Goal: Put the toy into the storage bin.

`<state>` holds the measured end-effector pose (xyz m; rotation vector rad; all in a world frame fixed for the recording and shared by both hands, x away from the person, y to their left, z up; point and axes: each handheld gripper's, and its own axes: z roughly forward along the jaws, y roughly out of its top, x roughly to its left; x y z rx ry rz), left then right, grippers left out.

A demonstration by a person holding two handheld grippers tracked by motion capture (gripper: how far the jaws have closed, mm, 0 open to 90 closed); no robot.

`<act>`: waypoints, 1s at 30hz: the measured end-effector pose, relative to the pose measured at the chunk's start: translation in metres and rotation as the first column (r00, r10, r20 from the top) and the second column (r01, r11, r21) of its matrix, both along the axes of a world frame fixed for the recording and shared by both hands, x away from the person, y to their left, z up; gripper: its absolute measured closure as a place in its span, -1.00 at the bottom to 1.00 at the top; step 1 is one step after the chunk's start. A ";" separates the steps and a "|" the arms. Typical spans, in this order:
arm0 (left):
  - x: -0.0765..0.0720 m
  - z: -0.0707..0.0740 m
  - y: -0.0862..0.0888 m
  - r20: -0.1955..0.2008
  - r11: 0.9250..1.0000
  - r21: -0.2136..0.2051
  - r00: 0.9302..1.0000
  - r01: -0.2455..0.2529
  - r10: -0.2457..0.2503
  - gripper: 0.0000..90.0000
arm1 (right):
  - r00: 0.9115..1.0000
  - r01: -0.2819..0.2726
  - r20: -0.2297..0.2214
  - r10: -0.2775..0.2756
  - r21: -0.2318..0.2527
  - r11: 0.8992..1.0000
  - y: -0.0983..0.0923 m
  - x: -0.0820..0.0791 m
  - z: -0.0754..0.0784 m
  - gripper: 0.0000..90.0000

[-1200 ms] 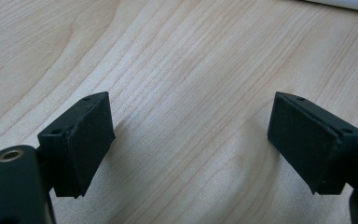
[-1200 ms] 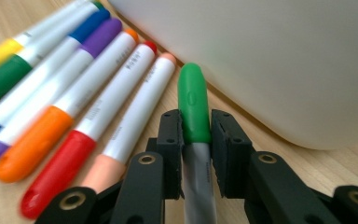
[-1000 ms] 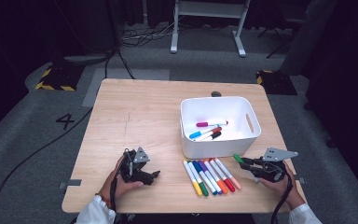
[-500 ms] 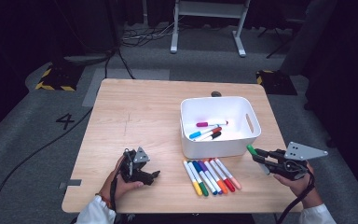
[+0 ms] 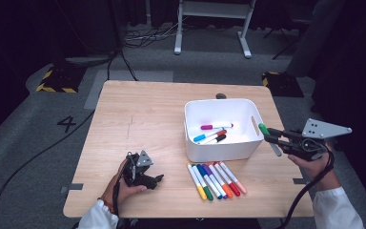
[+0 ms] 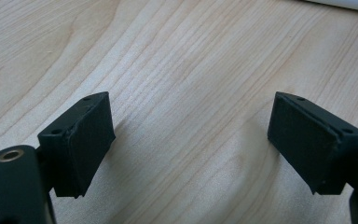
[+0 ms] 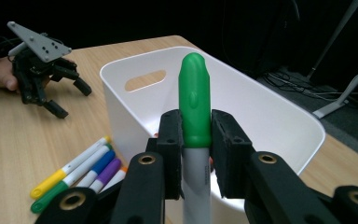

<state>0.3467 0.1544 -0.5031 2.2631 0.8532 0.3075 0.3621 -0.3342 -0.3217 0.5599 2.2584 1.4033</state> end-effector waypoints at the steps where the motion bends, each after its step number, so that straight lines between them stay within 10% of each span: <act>1: 0.000 0.000 0.000 0.000 1.000 0.000 1.000 0.000 0.000 -0.68 | 1.000 -0.003 0.006 0.003 -0.001 1.000 0.002 0.003 0.004 0.66; 14: 0.000 0.000 0.000 0.000 1.000 0.000 1.000 0.000 0.000 -0.68 | 0.999 -0.018 0.033 0.019 -0.028 0.999 0.036 0.037 0.034 0.66; 30: 0.000 0.000 0.000 0.000 1.000 0.000 1.000 0.001 -0.001 -0.68 | 0.999 -0.027 -0.037 0.021 -0.176 0.984 0.085 0.076 0.002 0.66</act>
